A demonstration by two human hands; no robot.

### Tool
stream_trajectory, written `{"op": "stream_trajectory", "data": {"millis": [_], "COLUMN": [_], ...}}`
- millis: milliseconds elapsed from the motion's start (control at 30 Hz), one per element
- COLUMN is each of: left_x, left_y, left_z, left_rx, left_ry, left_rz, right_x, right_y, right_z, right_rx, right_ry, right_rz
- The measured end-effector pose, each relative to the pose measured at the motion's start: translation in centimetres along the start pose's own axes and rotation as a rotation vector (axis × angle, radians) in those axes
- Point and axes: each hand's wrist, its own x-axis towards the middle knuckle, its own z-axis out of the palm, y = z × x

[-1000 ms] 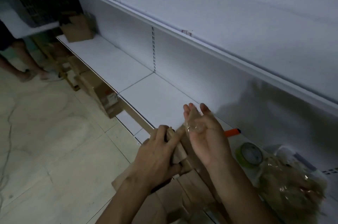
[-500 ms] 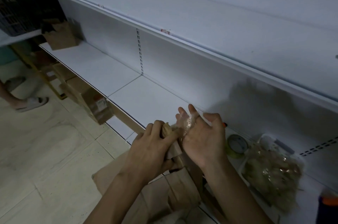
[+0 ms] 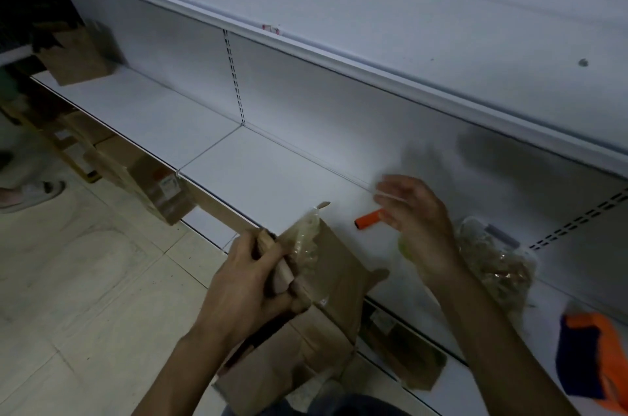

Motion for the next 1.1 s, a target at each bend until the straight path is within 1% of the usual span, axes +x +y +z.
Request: {"op": "stream_trajectory", "data": {"millis": [33, 67, 100, 133, 167, 233, 300, 367, 400, 433, 467, 500, 533, 567, 600, 633, 700, 767, 800, 833, 867, 900, 967, 1000, 1100], "left_x": [0.2, 0.4, 0.7, 0.8, 0.8, 0.5, 0.0, 0.0, 0.2, 0.4, 0.5, 0.6, 0.6, 0.8, 0.8, 0.9, 1.1, 1.1, 1.0, 0.8, 0.7, 0.6, 0.2, 0.1, 0.1], "left_y": [0.5, 1.1, 1.6, 2.1, 2.3, 2.6, 3.0, 3.3, 3.3, 3.3, 3.1, 3.0, 2.8, 2.7, 2.6, 2.6, 2.7, 3.1, 3.2, 3.2, 3.1, 3.0, 2.5, 2.2, 1.3], "left_z": [0.0, 0.0, 0.0, 0.1, 0.3, 0.9, 1.5, 2.2, 2.3, 2.3, 2.3, 2.1, 2.0, 2.0, 2.1, 2.2, 2.6, 2.8, 2.8, 2.7, 2.6, 2.5, 2.3, 2.3, 2.3], "left_rx": [0.013, 0.024, 0.03, 0.029, 0.016, -0.029, -0.05, -0.048, -0.054, -0.069, -0.091, -0.116, -0.132, -0.135, -0.127, -0.117, -0.099, -0.096, -0.098, -0.102, -0.106, -0.108, -0.11, -0.116, -0.126], "left_ry": [-0.022, -0.048, -0.067, -0.073, -0.075, -0.074, -0.077, -0.083, -0.086, -0.087, -0.087, -0.084, -0.08, -0.082, -0.091, -0.104, -0.126, -0.131, -0.127, -0.122, -0.116, -0.104, -0.084, -0.071, -0.018], "left_rz": [0.048, 0.099, 0.145, 0.179, 0.197, 0.202, 0.223, 0.249, 0.242, 0.225, 0.203, 0.183, 0.172, 0.173, 0.18, 0.186, 0.185, 0.17, 0.158, 0.145, 0.13, 0.112, 0.067, 0.043, -0.025], "right_x": [-0.6, -1.3, -2.0, -2.5, -3.1, -4.0, -4.9, -5.3, -5.0, -4.6, -4.4, -4.0, -3.7, -3.2, -2.8, -2.3, -1.4, -1.6, -1.8, -2.1, -2.1, -1.9, -1.7, -1.6, -2.1], "right_y": [0.5, 1.3, 2.1, 3.0, 3.8, 5.1, 6.0, 6.7, 7.0, 7.1, 7.0, 6.9, 7.1, 7.4, 7.9, 8.4, 9.9, 12.6, 14.4, 15.8, 17.0, 17.4, 16.0, 15.5, 13.5], "right_z": [0.3, 0.7, 1.3, 1.6, 1.6, 1.1, 0.6, -0.7, -1.9, -3.4, -5.3, -7.3, -9.4, -11.5, -13.3, -14.5, -15.5, -15.3, -15.1, -15.0, -15.4, -15.7, -16.1, -16.5, -16.4], "right_rx": [-0.265, -0.457, -0.584, -0.648, -0.66, -0.625, -0.652, -0.67, -0.627, -0.563, -0.502, -0.506, -0.613, -0.784, -0.991, -1.161, -1.368, -1.615, -1.672, -1.642, -1.529, -1.339, -0.993, -0.907, -0.762], "right_ry": [-0.164, -0.332, -0.452, -0.501, -0.474, -0.335, -0.206, -0.035, 0.092, 0.256, 0.449, 0.638, 0.779, 0.855, 0.859, 0.792, 0.603, 0.35, 0.228, 0.157, 0.177, 0.225, 0.319, 0.373, 0.602], "right_rz": [-0.101, -0.178, -0.242, -0.285, -0.289, -0.229, -0.259, -0.27, -0.226, -0.195, -0.181, -0.205, -0.247, -0.28, -0.277, -0.237, -0.11, -0.003, 0.064, 0.116, 0.12, 0.132, 0.161, 0.156, 0.112]}}
